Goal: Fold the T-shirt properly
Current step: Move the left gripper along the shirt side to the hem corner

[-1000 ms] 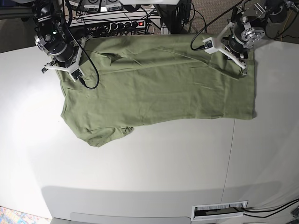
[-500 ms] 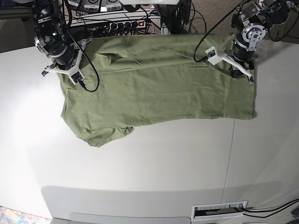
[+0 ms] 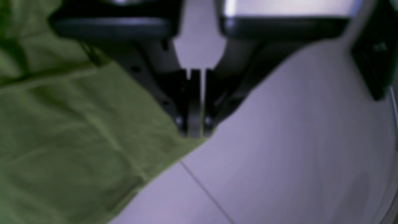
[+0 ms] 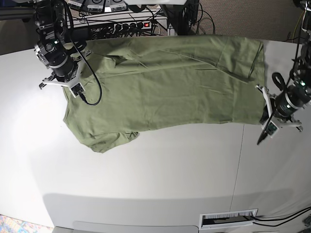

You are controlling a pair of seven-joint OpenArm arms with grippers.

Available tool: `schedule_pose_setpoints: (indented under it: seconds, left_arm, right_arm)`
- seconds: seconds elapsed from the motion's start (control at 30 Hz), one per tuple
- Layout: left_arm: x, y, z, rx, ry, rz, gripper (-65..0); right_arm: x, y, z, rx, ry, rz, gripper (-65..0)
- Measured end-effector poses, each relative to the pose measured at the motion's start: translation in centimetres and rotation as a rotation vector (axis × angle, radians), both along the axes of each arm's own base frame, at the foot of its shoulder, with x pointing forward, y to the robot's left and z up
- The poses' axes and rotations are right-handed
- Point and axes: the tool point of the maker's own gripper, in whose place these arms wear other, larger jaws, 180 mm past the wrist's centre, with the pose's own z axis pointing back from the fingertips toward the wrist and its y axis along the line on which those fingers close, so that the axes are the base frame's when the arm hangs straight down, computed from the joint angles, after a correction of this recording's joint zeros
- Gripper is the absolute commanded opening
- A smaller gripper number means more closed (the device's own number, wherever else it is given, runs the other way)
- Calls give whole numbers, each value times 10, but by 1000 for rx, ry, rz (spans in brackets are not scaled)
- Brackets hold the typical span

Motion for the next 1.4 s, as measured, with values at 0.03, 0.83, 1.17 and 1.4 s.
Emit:
schedule_pose_setpoints:
  seconds: [0.03,0.83,1.17,1.4]
  left_arm:
    - [4,3,-2,-40,19,11,-534]
    - [31,22,-63,-349,171,163,-434]
    - [32,31,-68,-308,160,189,-434]
    - [27,41,-81,-333,181,237,-434]
  right_arm:
    - [2,-1,2,-4,-6,-1,-650]
    - [15,-13,15,-7,-60,-45,-491]
    - [16,-18,18,-10,-69,-60,-491]
    - [16,-18,18,-10,-69,-60,-491]
